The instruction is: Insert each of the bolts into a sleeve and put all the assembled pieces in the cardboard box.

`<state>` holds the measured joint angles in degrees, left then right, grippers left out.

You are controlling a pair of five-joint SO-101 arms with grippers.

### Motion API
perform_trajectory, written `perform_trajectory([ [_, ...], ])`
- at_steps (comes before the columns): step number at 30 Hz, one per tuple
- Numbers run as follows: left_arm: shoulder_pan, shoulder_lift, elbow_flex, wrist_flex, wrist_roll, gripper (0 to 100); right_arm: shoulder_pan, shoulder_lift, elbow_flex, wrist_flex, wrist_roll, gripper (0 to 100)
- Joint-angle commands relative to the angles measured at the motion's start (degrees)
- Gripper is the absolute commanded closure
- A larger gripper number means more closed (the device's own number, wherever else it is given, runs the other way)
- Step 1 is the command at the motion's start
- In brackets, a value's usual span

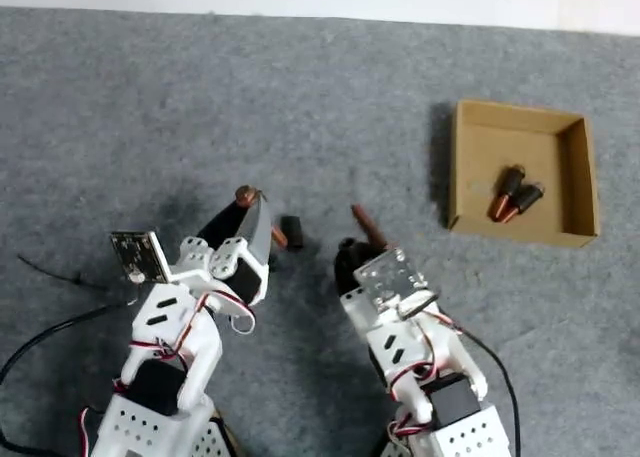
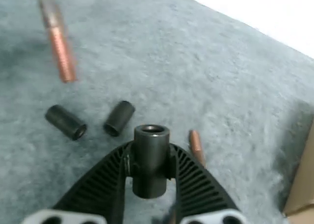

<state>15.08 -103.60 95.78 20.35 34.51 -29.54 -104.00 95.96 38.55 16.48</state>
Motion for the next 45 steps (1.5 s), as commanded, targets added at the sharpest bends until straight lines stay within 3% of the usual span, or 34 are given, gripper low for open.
perform_trajectory([
  [1,2.0,-1.3,0.3,-1.7,0.0,100,-3.1,-1.2,3.0,0.1,3.8,99.5],
  [11,5.1,-1.3,0.2,-1.7,0.2,100,-9.0,-1.4,3.1,-0.1,11.1,99.5],
  [14,4.5,-1.3,0.0,-1.7,3.3,100,-9.4,-1.4,3.1,-0.7,12.8,99.5],
  [24,5.1,-1.2,0.7,-1.7,4.1,100,-9.4,-1.4,3.2,-6.5,12.9,99.5],
  [31,4.9,-1.2,-1.8,-1.7,8.4,100,-9.4,-1.4,5.5,-8.6,13.0,99.5],
  [45,5.8,-1.3,-8.2,-1.5,10.5,100,-9.0,-1.4,5.8,-8.6,13.0,99.5],
])
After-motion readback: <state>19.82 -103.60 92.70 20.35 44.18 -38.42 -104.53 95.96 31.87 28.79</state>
